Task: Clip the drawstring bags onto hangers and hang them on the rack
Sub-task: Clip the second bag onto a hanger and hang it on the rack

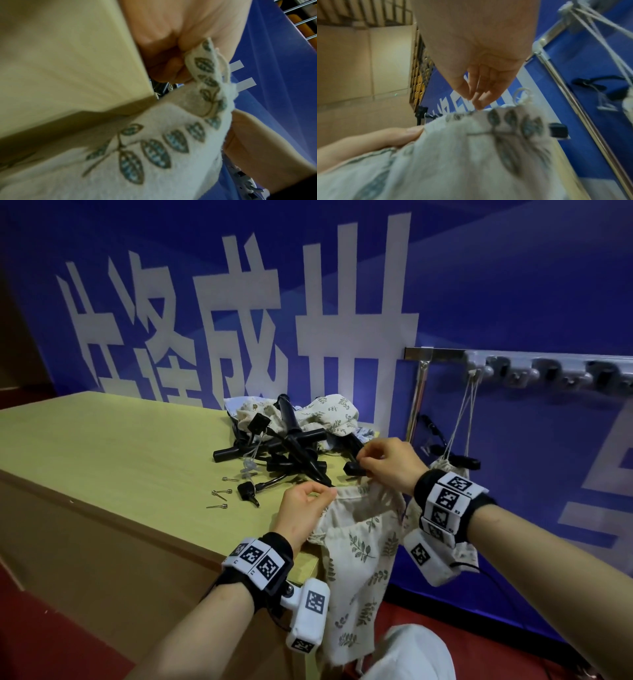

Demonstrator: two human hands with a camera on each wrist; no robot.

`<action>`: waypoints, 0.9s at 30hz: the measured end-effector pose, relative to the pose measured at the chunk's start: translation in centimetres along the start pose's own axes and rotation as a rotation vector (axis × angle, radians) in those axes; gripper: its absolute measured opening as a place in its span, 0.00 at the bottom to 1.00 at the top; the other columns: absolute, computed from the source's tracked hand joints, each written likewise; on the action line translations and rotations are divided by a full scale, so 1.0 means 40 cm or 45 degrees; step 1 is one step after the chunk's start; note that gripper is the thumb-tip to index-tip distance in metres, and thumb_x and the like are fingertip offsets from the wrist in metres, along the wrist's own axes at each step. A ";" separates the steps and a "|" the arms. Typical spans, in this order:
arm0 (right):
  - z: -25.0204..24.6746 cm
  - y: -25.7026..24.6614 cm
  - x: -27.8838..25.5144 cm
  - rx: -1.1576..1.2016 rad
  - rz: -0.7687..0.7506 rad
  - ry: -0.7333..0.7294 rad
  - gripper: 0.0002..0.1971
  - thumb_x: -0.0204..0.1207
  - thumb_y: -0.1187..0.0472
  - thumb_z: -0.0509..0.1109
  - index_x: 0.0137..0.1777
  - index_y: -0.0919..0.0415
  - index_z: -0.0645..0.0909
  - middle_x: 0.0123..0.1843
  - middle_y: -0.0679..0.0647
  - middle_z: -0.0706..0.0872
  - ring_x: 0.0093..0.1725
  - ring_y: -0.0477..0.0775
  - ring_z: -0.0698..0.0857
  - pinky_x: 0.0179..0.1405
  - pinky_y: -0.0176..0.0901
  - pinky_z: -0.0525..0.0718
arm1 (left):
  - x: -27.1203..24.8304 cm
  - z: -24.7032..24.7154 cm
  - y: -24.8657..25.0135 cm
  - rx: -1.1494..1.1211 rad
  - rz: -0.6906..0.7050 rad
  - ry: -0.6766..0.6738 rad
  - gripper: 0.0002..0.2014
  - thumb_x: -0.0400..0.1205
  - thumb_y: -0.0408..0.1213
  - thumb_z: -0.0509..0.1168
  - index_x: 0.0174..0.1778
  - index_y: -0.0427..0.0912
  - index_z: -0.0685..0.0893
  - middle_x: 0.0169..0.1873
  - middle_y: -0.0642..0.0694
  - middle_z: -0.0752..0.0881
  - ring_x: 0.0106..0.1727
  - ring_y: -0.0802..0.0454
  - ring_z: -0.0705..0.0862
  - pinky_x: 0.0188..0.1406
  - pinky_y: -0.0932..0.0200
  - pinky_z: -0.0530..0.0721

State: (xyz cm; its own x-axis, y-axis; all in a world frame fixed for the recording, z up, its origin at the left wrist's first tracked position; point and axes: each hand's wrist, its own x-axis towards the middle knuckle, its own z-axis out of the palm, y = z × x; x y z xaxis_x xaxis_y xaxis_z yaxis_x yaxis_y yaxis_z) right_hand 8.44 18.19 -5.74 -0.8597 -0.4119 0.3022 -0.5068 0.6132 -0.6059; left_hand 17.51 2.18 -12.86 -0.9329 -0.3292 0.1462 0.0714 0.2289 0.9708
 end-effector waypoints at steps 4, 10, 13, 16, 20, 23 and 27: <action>0.032 -0.090 0.047 -0.021 -0.110 -0.025 0.11 0.76 0.61 0.70 0.57 0.59 0.85 0.54 0.53 0.88 0.53 0.53 0.85 0.53 0.47 0.85 | -0.001 0.000 0.003 0.000 -0.016 -0.005 0.07 0.78 0.46 0.69 0.42 0.46 0.87 0.43 0.43 0.91 0.48 0.48 0.88 0.57 0.47 0.82; 0.125 -0.202 0.147 -0.210 -0.107 -0.213 0.24 0.74 0.58 0.72 0.69 0.60 0.74 0.61 0.58 0.85 0.58 0.59 0.84 0.58 0.51 0.84 | 0.009 0.005 0.006 0.024 -0.130 0.008 0.06 0.80 0.41 0.63 0.45 0.45 0.85 0.44 0.40 0.91 0.47 0.39 0.89 0.52 0.40 0.87; 0.175 -0.200 0.167 -0.348 -0.063 -0.300 0.32 0.70 0.51 0.76 0.71 0.60 0.70 0.63 0.59 0.80 0.58 0.60 0.83 0.54 0.51 0.85 | 0.011 0.004 0.004 0.012 -0.169 -0.002 0.05 0.79 0.41 0.62 0.43 0.49 0.83 0.45 0.38 0.90 0.47 0.37 0.88 0.50 0.37 0.87; 0.194 -0.184 0.177 -0.379 -0.017 -0.410 0.31 0.68 0.50 0.73 0.71 0.58 0.72 0.66 0.58 0.76 0.59 0.62 0.83 0.58 0.52 0.86 | 0.003 0.003 0.006 0.061 -0.138 -0.021 0.04 0.79 0.41 0.63 0.44 0.49 0.83 0.46 0.41 0.89 0.49 0.39 0.88 0.51 0.39 0.87; 0.174 -0.160 0.192 -0.146 -0.012 -0.174 0.17 0.70 0.66 0.63 0.56 0.60 0.87 0.54 0.58 0.88 0.52 0.59 0.86 0.54 0.49 0.86 | 0.002 0.001 0.010 0.047 -0.091 -0.017 0.10 0.83 0.43 0.64 0.49 0.40 0.85 0.44 0.43 0.90 0.42 0.48 0.87 0.34 0.60 0.83; 0.165 -0.143 0.211 -0.259 -0.025 -0.098 0.16 0.73 0.69 0.62 0.58 0.64 0.85 0.56 0.62 0.88 0.56 0.64 0.85 0.58 0.54 0.85 | -0.003 -0.002 0.014 -0.034 -0.072 0.019 0.10 0.83 0.42 0.64 0.50 0.41 0.87 0.40 0.45 0.90 0.34 0.53 0.84 0.23 0.71 0.77; 0.198 -0.131 0.235 -0.553 -0.190 -0.178 0.19 0.75 0.67 0.61 0.65 0.62 0.79 0.65 0.62 0.82 0.65 0.66 0.78 0.65 0.54 0.78 | -0.001 -0.005 0.016 -0.152 -0.111 0.060 0.09 0.83 0.37 0.62 0.51 0.40 0.86 0.45 0.36 0.91 0.38 0.43 0.86 0.37 0.56 0.83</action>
State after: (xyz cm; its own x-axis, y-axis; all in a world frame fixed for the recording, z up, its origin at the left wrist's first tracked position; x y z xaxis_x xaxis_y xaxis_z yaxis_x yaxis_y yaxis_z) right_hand 3.52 5.78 -5.57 -0.7736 -0.5855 0.2425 -0.6298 0.7529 -0.1912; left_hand 17.67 2.16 -12.20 -0.9199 -0.3863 0.0667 0.0353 0.0878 0.9955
